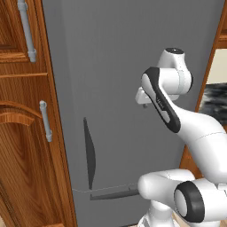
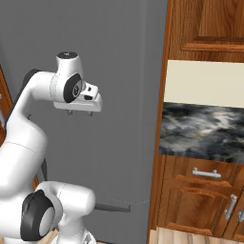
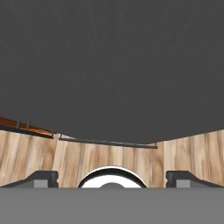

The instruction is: Take the lemon wedge from the fridge and place it on the plate with fish on the dining counter.

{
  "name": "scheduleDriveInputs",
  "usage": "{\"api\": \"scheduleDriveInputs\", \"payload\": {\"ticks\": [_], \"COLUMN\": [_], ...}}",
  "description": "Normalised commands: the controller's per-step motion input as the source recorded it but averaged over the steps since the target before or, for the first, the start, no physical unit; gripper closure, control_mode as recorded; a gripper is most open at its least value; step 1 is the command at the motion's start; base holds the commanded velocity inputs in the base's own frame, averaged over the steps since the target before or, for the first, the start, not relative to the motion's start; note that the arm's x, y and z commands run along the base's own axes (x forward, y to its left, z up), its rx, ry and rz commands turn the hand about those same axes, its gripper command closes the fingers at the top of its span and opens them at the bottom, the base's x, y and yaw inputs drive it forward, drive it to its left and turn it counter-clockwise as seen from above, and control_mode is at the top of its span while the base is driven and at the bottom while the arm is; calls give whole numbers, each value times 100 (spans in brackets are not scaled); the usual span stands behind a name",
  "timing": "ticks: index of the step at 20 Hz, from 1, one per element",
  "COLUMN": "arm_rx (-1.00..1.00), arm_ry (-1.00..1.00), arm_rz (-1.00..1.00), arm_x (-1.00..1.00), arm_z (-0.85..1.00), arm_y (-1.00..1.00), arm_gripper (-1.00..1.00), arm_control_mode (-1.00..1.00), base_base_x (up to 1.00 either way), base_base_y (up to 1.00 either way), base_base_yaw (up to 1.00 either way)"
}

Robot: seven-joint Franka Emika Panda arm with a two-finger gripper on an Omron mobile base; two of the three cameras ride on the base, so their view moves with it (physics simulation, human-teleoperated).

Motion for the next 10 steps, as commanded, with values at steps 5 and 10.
{"api": "scheduleDriveInputs", "payload": {"ticks": [5,10], "arm_rx": [0,0], "arm_ry": [4,0], "arm_rz": [0,0], "arm_x": [-8,0], "arm_z": [-5,0], "arm_y": [0,0], "arm_gripper": [-100,-100], "arm_control_mode": [100,100], "base_base_x": [-20,-33], "base_base_y": [9,45], "base_base_yaw": [0,0]}}
